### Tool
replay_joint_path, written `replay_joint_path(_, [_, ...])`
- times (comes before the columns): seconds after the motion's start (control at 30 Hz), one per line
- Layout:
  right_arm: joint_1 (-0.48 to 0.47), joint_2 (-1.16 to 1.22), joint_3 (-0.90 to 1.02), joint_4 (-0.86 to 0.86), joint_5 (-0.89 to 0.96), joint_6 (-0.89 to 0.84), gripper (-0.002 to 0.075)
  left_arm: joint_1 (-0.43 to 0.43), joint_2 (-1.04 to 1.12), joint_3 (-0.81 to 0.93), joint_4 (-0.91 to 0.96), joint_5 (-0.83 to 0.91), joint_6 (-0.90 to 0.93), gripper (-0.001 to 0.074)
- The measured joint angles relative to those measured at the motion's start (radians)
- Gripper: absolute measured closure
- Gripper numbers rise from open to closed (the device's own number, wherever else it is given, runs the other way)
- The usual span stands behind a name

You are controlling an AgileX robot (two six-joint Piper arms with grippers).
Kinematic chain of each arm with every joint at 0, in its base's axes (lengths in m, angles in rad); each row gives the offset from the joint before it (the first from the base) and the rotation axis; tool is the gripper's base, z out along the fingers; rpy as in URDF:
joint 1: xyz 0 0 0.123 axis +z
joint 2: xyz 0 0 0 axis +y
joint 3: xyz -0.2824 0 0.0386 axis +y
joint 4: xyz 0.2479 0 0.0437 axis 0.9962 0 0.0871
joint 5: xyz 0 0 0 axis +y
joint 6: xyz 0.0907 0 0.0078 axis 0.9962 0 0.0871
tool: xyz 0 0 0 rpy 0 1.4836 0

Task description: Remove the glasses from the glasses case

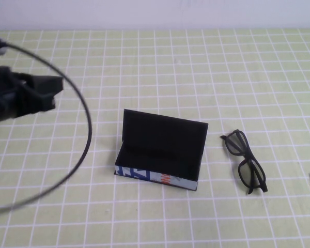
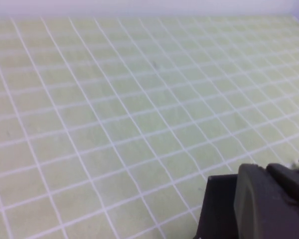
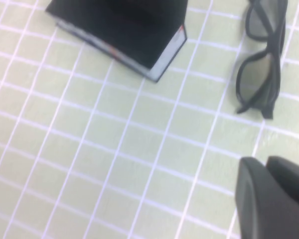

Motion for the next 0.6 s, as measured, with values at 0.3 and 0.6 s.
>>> replay_joint_path(0.3, [0.000,-0.466,0.181,0.004,-0.027,0.002,0.0741,0.000,-0.498,0.353,-0.171,-0.168,0.176,0.0739])
replay_joint_path(0.6, [0.000,-0.698,0.363,0.099,-0.330,-0.073,0.0742,0.000,-0.939,0.609,-0.197,-0.243,0.196,0.0739])
